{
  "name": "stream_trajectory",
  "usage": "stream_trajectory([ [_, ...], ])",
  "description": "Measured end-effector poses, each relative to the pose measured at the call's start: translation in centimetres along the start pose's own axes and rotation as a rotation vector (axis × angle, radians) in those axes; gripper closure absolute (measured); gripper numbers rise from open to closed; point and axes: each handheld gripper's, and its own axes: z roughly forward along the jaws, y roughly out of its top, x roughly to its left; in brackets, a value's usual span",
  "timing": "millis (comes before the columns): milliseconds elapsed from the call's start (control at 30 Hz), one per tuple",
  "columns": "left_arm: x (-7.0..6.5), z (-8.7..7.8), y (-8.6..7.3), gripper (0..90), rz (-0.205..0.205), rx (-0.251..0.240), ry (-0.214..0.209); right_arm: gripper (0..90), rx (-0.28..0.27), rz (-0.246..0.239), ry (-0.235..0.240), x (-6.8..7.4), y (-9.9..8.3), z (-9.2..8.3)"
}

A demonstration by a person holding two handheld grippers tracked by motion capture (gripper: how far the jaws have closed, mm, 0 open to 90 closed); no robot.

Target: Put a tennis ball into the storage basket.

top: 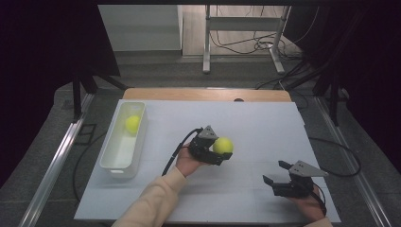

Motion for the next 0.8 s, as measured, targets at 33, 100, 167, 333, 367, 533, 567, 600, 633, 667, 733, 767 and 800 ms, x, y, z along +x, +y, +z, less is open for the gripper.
stream_trajectory([
  [33,0.0,0.0,0.0,26.3,0.002,-0.001,-0.001,14.5,0.001,0.0,-0.001,0.0,0.0,0.0],
  [100,0.0,-0.2,0.0,26.3,0.003,-0.007,0.001,14.5,0.001,0.001,-0.001,0.0,0.0,0.0],
  [167,0.0,-0.4,0.0,26.3,0.003,-0.009,0.004,14.6,-0.002,0.002,0.001,0.0,0.0,0.0],
  [333,0.1,-0.9,0.0,26.3,0.005,-0.014,0.009,14.6,-0.002,0.003,-0.001,0.0,0.0,0.0],
  [367,0.1,-1.0,-0.1,26.3,0.002,-0.017,0.011,14.6,-0.002,0.003,-0.001,0.0,0.0,0.0],
  [533,0.2,-1.5,-0.1,26.3,0.004,-0.021,0.017,14.6,-0.001,0.002,-0.002,0.0,0.0,0.0],
  [567,0.2,-1.7,-0.2,26.3,0.003,-0.023,0.021,14.6,-0.001,0.003,-0.003,0.0,0.0,-0.1],
  [600,0.2,-1.7,-0.2,26.3,0.003,-0.023,0.021,14.6,-0.001,0.003,-0.003,0.0,0.0,-0.1],
  [633,0.2,-1.9,-0.2,26.3,0.004,-0.024,0.023,14.6,-0.001,0.003,-0.003,0.0,0.0,-0.1],
  [667,0.3,-2.0,-0.3,26.3,0.006,-0.023,0.024,14.6,0.0,0.003,-0.004,0.0,0.0,0.0],
  [733,0.3,-2.1,-0.3,26.3,0.004,-0.026,0.027,14.6,0.0,0.003,-0.004,0.0,0.0,0.0],
  [767,0.3,-2.3,-0.3,26.3,0.004,-0.026,0.028,14.6,0.0,0.003,-0.004,0.0,0.0,0.0],
  [800,0.4,-2.4,-0.4,26.2,0.002,-0.028,0.03,14.6,0.003,0.001,-0.008,0.0,0.0,0.0],
])
